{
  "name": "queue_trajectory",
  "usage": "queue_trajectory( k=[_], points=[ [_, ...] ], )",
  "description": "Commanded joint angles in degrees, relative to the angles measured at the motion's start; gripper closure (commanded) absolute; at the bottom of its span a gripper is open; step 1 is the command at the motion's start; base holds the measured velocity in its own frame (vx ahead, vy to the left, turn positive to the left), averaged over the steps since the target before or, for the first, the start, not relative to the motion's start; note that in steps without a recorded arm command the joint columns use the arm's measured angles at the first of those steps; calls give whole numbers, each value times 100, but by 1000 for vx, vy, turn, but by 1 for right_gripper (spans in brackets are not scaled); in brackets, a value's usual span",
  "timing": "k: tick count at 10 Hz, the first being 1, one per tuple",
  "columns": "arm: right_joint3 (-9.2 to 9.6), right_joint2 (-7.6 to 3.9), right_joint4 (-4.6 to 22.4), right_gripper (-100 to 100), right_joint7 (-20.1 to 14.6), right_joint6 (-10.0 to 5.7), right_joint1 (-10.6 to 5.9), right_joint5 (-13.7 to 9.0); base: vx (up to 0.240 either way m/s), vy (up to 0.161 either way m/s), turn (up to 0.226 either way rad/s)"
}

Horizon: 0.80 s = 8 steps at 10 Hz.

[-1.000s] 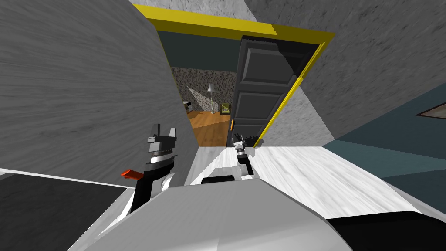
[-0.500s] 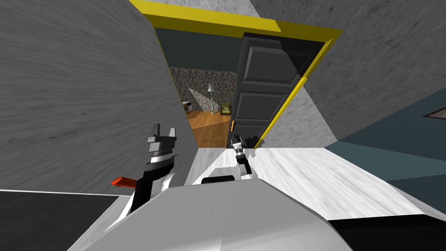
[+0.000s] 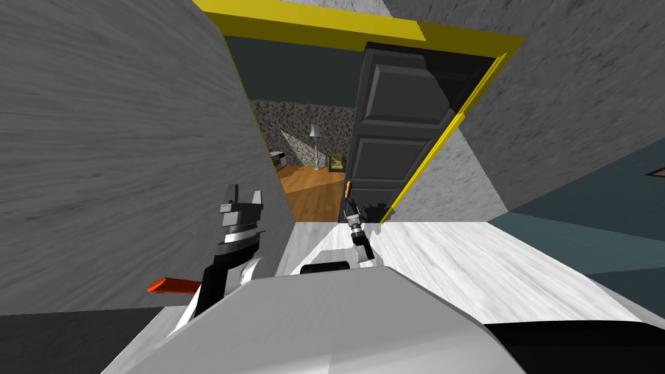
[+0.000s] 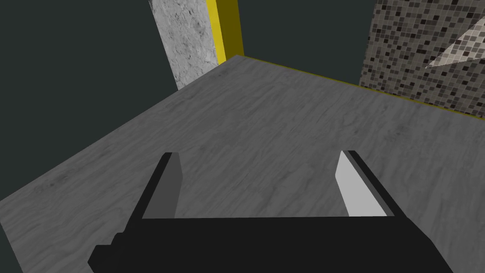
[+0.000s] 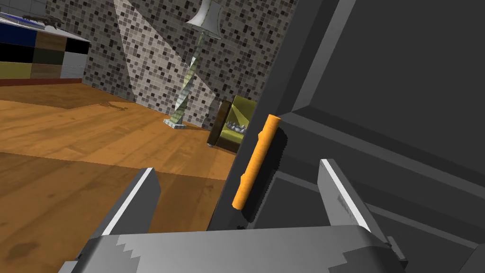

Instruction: Pull the door open

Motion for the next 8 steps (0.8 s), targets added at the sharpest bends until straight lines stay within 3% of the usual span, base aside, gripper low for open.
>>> queue_trajectory(
  k=[1, 8],
  points=[
    [84, -35, 284, -100, -225, -64, -122, -146, 78, 2, 5],
    [456, -234, 1539, -100, -1210, -357, -663, -800, 101, -2, 6]
  ],
)
